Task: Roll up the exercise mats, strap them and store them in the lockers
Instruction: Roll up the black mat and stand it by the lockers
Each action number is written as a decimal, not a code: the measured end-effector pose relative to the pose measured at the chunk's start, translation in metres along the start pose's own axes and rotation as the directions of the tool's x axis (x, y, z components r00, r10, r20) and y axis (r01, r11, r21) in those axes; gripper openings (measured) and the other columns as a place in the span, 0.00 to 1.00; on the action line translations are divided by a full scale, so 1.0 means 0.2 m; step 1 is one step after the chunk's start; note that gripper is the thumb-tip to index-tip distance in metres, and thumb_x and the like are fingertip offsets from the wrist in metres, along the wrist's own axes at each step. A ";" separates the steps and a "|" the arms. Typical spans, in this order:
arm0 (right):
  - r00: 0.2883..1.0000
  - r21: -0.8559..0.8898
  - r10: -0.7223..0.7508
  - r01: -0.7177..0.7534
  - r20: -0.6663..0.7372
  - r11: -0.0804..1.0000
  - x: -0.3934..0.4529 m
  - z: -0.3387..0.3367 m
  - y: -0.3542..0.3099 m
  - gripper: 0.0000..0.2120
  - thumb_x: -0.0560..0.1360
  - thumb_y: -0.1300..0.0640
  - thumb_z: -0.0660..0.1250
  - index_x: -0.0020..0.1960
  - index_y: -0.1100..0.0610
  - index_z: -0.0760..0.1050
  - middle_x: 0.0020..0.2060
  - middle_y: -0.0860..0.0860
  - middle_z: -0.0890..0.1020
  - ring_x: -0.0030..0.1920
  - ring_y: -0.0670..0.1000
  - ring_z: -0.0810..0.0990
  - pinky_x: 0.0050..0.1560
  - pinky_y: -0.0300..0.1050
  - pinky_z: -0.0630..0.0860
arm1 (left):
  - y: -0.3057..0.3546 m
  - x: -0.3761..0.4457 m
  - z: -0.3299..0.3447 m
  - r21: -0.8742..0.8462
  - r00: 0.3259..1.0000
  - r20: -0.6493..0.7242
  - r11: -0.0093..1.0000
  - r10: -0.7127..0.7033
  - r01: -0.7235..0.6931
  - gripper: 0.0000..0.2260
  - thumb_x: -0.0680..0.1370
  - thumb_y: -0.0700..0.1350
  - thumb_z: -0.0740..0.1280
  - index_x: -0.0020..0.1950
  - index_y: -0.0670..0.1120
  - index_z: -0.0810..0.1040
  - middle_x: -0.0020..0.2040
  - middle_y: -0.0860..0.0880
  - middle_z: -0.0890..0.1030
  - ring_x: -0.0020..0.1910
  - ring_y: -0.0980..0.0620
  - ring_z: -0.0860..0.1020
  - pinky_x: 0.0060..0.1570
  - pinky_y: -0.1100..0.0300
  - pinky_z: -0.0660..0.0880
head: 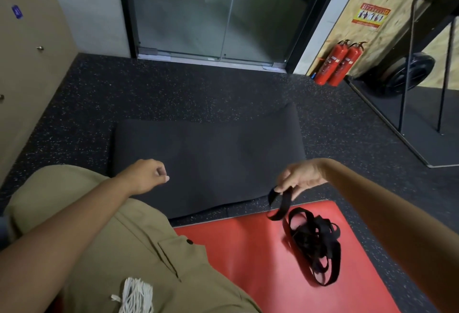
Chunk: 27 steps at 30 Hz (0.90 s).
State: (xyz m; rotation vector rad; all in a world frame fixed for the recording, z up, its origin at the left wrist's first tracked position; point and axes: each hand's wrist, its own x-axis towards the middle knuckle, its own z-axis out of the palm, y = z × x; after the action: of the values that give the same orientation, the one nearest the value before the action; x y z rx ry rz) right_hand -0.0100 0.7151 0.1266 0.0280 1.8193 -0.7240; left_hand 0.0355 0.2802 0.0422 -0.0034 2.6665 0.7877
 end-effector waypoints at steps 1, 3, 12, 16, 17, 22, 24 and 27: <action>0.997 0.028 -0.058 0.059 -0.042 0.998 0.04 0.01 -0.04 0.08 0.72 0.55 0.77 0.48 0.59 0.84 0.51 0.58 0.82 0.58 0.58 0.80 0.69 0.57 0.75 | 0.01 -0.01 -0.01 -0.002 1.000 -0.007 1.000 0.000 0.000 0.05 0.78 0.53 0.72 0.46 0.54 0.82 0.47 0.55 0.83 0.48 0.55 0.81 0.55 0.52 0.79; 0.983 0.075 -0.163 0.170 -0.088 0.983 0.11 0.05 -0.14 0.14 0.72 0.50 0.76 0.49 0.61 0.83 0.52 0.58 0.81 0.58 0.56 0.79 0.67 0.52 0.77 | 0.00 -0.04 -0.04 -0.013 0.999 -0.037 1.000 0.006 -0.007 0.04 0.78 0.54 0.72 0.46 0.55 0.82 0.47 0.56 0.83 0.48 0.56 0.81 0.54 0.52 0.80; 0.840 0.442 -0.384 0.532 -0.383 0.723 0.60 0.27 -0.70 0.18 0.82 0.52 0.67 0.35 0.58 0.75 0.37 0.57 0.80 0.41 0.54 0.81 0.59 0.47 0.78 | -0.36 -0.16 -0.40 -0.131 0.969 -0.215 0.987 -0.120 0.093 0.05 0.79 0.52 0.72 0.50 0.53 0.83 0.47 0.55 0.84 0.48 0.55 0.82 0.54 0.53 0.79; 0.855 0.522 -0.365 0.516 -0.370 0.680 0.90 0.40 -0.96 0.13 0.82 0.51 0.66 0.46 0.59 0.80 0.47 0.57 0.86 0.33 0.49 0.78 0.44 0.39 0.77 | -0.52 -0.15 -0.47 -0.284 0.942 -0.258 0.949 -0.213 0.136 0.04 0.80 0.52 0.71 0.50 0.52 0.83 0.46 0.55 0.83 0.47 0.56 0.81 0.46 0.58 0.75; 0.863 0.552 -0.359 0.504 -0.356 0.664 0.98 0.44 -1.02 0.12 0.82 0.52 0.66 0.47 0.61 0.80 0.48 0.58 0.86 0.30 0.49 0.75 0.42 0.39 0.77 | -0.56 -0.14 -0.48 -0.289 0.939 -0.258 0.946 -0.227 0.149 0.04 0.80 0.52 0.70 0.51 0.53 0.82 0.46 0.56 0.83 0.48 0.57 0.81 0.46 0.59 0.74; 0.914 0.665 -0.290 0.405 -0.283 0.628 1.41 0.61 -1.27 0.13 0.84 0.54 0.62 0.52 0.63 0.76 0.45 0.57 0.87 0.24 0.48 0.68 0.39 0.44 0.76 | -0.80 -0.06 -0.51 -0.365 0.930 -0.231 0.912 -0.285 0.189 0.05 0.80 0.53 0.71 0.50 0.54 0.83 0.47 0.55 0.84 0.47 0.58 0.81 0.47 0.60 0.75; 0.932 0.699 -0.257 0.361 -0.254 0.617 1.58 0.68 -1.35 0.13 0.86 0.54 0.58 0.51 0.63 0.73 0.54 0.59 0.86 0.25 0.49 0.68 0.34 0.46 0.74 | -0.90 -0.03 -0.53 -0.398 0.930 -0.202 0.894 -0.306 0.207 0.04 0.80 0.54 0.71 0.49 0.55 0.83 0.48 0.54 0.84 0.48 0.56 0.82 0.51 0.56 0.78; 0.952 0.629 -0.197 0.303 -0.233 0.716 1.84 0.77 -1.45 0.15 0.86 0.51 0.58 0.53 0.62 0.73 0.57 0.60 0.83 0.32 0.52 0.72 0.33 0.48 0.72 | -1.05 0.03 -0.55 -0.407 0.929 -0.178 0.884 -0.323 0.230 0.05 0.80 0.54 0.71 0.50 0.54 0.83 0.49 0.54 0.84 0.48 0.56 0.82 0.54 0.54 0.78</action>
State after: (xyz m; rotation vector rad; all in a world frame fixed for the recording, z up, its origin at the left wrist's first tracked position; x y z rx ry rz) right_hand -0.1216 0.2863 -0.0882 0.3163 1.6292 -1.5828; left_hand 0.0134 0.0453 0.0158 -0.6066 2.5924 1.2568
